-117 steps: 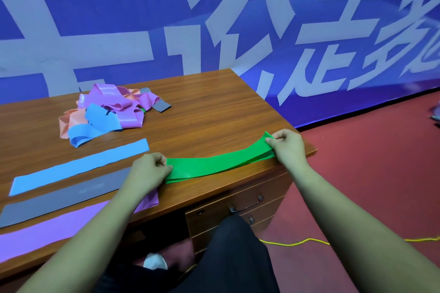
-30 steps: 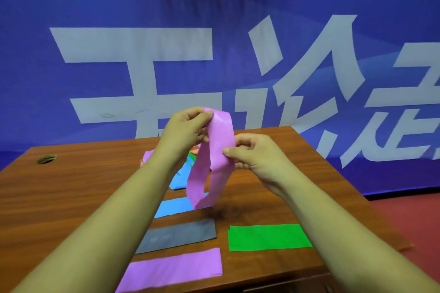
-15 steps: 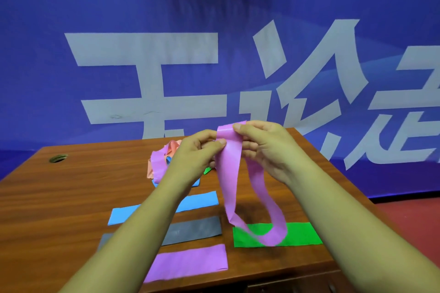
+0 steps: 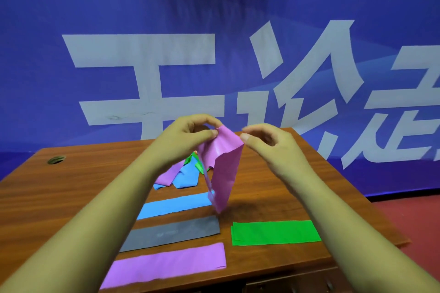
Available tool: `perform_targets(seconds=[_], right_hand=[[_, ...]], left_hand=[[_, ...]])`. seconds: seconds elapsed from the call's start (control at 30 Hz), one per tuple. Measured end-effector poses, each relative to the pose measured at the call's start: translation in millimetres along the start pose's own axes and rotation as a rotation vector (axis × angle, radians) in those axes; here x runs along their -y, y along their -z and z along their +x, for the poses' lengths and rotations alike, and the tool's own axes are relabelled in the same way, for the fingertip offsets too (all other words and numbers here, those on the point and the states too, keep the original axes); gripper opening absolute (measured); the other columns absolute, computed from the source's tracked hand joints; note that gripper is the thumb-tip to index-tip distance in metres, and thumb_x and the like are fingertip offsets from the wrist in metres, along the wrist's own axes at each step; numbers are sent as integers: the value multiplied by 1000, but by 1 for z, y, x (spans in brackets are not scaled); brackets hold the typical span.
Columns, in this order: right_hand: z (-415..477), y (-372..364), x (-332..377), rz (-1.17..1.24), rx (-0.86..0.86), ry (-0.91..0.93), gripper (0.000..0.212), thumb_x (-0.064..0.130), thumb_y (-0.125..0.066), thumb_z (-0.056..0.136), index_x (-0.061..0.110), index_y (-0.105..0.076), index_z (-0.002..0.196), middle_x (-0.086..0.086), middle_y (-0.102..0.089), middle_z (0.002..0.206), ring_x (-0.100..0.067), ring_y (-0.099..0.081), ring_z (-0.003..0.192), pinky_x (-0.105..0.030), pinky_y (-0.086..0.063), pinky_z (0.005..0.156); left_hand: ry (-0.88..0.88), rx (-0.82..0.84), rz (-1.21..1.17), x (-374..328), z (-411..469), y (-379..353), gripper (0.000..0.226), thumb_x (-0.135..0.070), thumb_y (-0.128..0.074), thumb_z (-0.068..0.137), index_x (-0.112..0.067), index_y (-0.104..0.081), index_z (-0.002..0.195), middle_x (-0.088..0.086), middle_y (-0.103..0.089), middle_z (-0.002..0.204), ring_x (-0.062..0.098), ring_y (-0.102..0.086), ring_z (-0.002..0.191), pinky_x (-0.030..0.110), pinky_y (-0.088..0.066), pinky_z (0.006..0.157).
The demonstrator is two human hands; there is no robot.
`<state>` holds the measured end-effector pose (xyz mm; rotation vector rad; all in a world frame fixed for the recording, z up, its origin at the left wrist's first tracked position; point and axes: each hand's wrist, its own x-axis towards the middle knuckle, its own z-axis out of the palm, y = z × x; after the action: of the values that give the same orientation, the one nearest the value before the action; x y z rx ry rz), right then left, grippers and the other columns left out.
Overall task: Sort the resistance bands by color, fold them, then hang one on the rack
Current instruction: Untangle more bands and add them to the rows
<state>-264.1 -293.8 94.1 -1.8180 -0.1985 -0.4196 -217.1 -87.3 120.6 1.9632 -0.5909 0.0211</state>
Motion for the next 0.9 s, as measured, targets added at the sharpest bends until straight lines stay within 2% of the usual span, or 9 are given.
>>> perform_targets(seconds=[0.07, 0.1, 0.2, 0.27, 0.33, 0.47, 0.63, 0.77, 0.9], right_hand=[[5, -6, 6, 32, 192, -10, 27, 24, -70, 89, 14, -68, 113, 4, -72, 107, -3, -65, 100, -17, -51, 86], [7, -12, 6, -6, 211, 11, 28, 25, -71, 88, 15, -67, 113, 3, -70, 110, -6, -64, 102, -20, -51, 87], [8, -27, 1, -254, -110, 137, 27, 31, -75, 82, 17, -59, 98, 2, -58, 103, -10, -58, 93, -20, -47, 79], [2, -33, -4, -169, -213, 145, 24, 32, -74, 83, 14, -59, 88, 1, -58, 94, -9, -57, 83, -20, -46, 74], [-8, -39, -14, -16, -77, 82, 24, 34, -71, 86, 12, -64, 82, 0, -63, 85, -3, -56, 73, -19, -43, 70], [-29, -54, -37, 15, 231, -56, 9, 24, -73, 87, 15, -70, 88, 6, -65, 82, 3, -55, 70, -16, -42, 68], [-28, -51, -44, 162, 204, -132, 9, 7, -69, 88, 12, -76, 92, -1, -66, 76, -10, -54, 70, -26, -44, 65], [-17, -47, -26, 374, 37, -233, 7, 5, -68, 88, 4, -73, 91, -16, -67, 81, -24, -57, 77, -39, -47, 72], [3, -42, -9, 341, 6, -240, 20, 15, -69, 87, -5, -68, 92, -16, -67, 84, -24, -58, 80, -42, -48, 74]], left_hand=[[11, 34, 12, -6, 4, 4, 17, -16, -59, 96, -27, -72, 95, 7, -71, 83, 9, -57, 71, 29, -46, 68], [19, 38, 13, -7, 6, 4, 16, -15, -59, 96, -24, -72, 96, 14, -71, 84, 14, -58, 72, 33, -46, 69], [61, -8, -89, -6, 9, 4, 12, -13, -61, 94, -19, -71, 99, 26, -67, 91, 24, -59, 77, 40, -49, 75], [90, -51, -222, -5, 10, 3, 12, -13, -61, 94, -17, -70, 101, 15, -69, 84, 19, -61, 74, 34, -51, 71], [89, -99, -297, -7, 11, 1, 11, -14, -61, 95, -18, -69, 100, 1, -69, 80, 12, -60, 65, 24, -50, 62], [109, -135, -352, -8, 13, -3, 11, -16, -61, 95, -16, -69, 103, 3, -70, 87, 14, -62, 72, 23, -52, 65], [134, -161, -436, 1, 20, -5, 21, -18, -59, 96, -8, -66, 114, 5, -70, 93, 14, -67, 77, 23, -54, 68], [314, -98, -211, 21, 17, -3, 29, -31, -56, 98, -4, -66, 104, 13, -75, 92, 22, -73, 81, 35, -60, 81], [288, -108, -73, 25, 4, -11, 35, -35, -48, 101, -3, -59, 90, 10, -73, 71, 27, -74, 71, 32, -57, 68]])
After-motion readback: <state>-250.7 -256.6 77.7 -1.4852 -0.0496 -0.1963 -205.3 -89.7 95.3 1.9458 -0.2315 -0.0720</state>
